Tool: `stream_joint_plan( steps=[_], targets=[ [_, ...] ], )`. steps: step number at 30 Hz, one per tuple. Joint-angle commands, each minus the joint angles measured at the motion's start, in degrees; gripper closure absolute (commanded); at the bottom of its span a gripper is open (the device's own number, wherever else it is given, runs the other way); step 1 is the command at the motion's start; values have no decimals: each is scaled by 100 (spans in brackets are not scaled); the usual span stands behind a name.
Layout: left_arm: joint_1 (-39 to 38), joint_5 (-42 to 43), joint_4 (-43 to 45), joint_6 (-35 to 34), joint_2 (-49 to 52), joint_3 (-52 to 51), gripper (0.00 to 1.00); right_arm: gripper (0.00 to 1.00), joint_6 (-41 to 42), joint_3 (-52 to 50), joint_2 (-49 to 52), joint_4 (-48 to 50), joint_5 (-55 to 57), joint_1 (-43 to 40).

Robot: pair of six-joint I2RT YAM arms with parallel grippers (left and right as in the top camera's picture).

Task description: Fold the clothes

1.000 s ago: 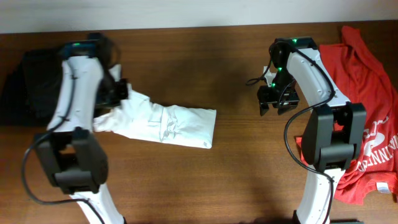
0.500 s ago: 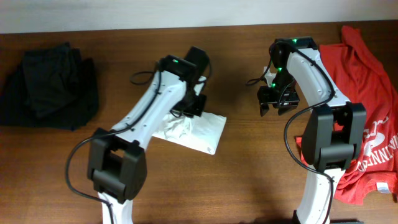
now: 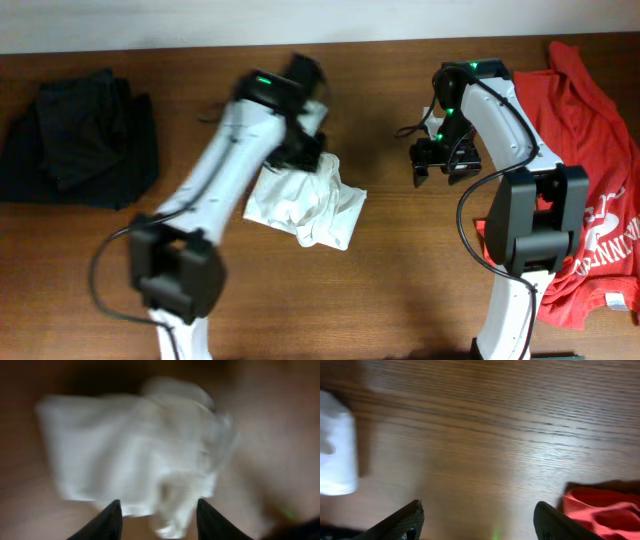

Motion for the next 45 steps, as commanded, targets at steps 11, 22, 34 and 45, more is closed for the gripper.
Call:
stream_joint_plan(
  steps=[11,22,34,45],
  targets=[
    [1486,278,568,63,400,-437,47,38,-660,87,-166,1290,-2507,1021],
    [1294,636,1237,142,1150,-1274,47,54,118,87,-146,2667,-1539,1687],
    [1274,610,1545,144,1220,-2164,47,96,581,-428,-83,2131,-85,1703],
    [1274,505,1537,142,1220,-2175,47,71,1360,-758,-92,1270,1384,1582]
  ],
)
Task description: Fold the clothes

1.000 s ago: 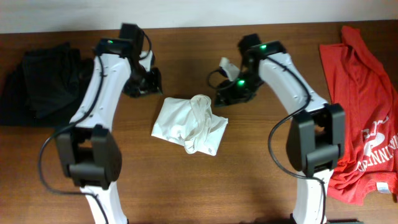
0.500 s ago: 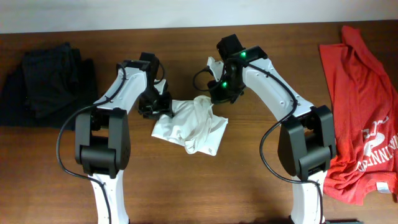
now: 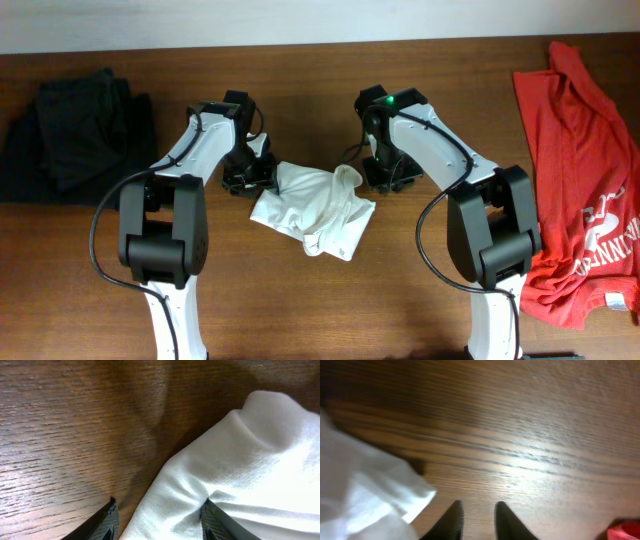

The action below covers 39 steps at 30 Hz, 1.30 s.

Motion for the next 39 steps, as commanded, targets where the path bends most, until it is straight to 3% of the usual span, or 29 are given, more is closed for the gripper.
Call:
stream_joint_plan(
  steps=[1,4,9,29,31,33,34,39],
  targets=[
    [-7,-175,-7,96,179,-262,48,71,136,66,-129,-76,76,-72],
    [-7,-175,-4,96,179,-262,47,69,136,455,-269,-105,-560,-129],
    [-7,-173,44,96,179,-262,47,58,131,1178,-452,31,-2046,-55],
    [-13,-170,127,96,179,-262,47,57,1187,319,-85,1084,-1777,511],
    [-11,-170,131,96,179,-262,46,64,1209,319,-85,1115,-1775,514],
    [-11,-170,129,96,179,-262,46,89,1209,319,-85,1110,-1777,514],
    [-11,-170,129,96,179,-262,46,96,1241,319,-85,1093,-1775,514],
    [-11,-173,122,96,179,-262,46,96,1679,319,-85,162,-1058,439]
  ],
)
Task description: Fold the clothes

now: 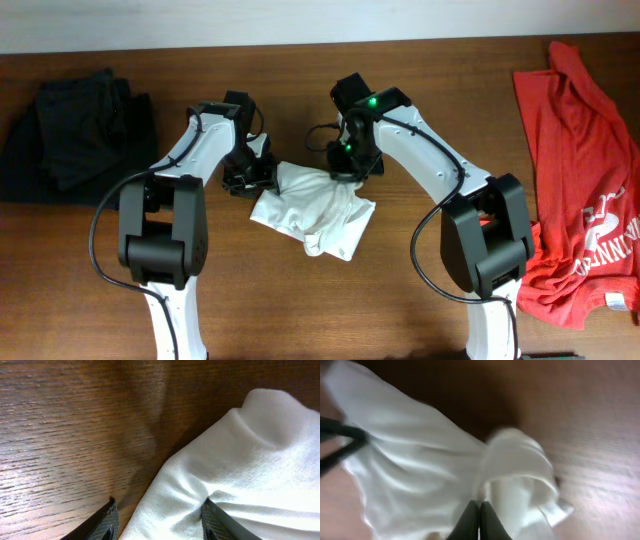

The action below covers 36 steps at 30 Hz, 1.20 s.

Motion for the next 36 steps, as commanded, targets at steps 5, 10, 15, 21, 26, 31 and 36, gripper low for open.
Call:
stream_joint_plan(
  steps=[5,10,15,21,26,31,36],
  targets=[
    [-55,-175,120,98,210,-216,46,87,439,-33,39,-1482,1462,-90],
    [-33,-184,9,101,210,-216,46,87,439,-57,39,-1561,1663,-90],
    [-33,-221,-122,101,210,-216,46,93,409,-170,37,-1593,1488,-90],
    [-33,-236,-81,101,210,-216,46,60,-35,-81,-291,-1292,271,-212],
    [-39,-236,-101,101,210,-216,46,46,-42,-85,-348,-979,81,-356],
    [-44,-238,-101,101,210,-216,46,50,-90,-55,-382,-1084,-179,-433],
    [-44,-238,-98,101,210,-216,46,47,-254,262,-431,-1014,-748,-627]
  ],
)
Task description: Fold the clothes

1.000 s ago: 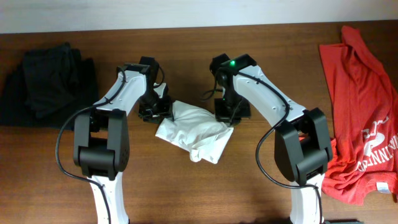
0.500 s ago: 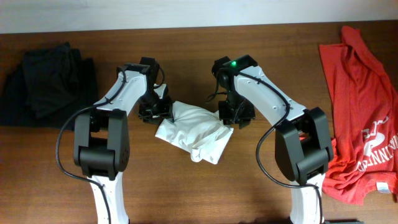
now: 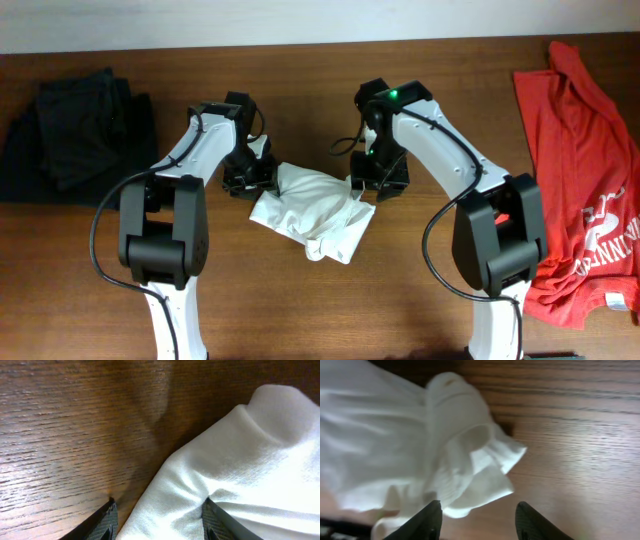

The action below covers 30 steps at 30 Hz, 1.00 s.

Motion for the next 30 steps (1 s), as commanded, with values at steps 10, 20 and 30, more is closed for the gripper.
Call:
stream_joint_plan(
  steps=[10,20,30],
  targets=[
    [-26,-214,-7,96,212,-214,46,46,-39,-273,-208,879,-297,101],
    [-26,-212,-9,96,212,-219,46,96,90,-728,-203,240,938,-173],
    [-26,-208,-271,96,212,-221,46,79,46,-1963,-203,824,1346,-271]
  ],
)
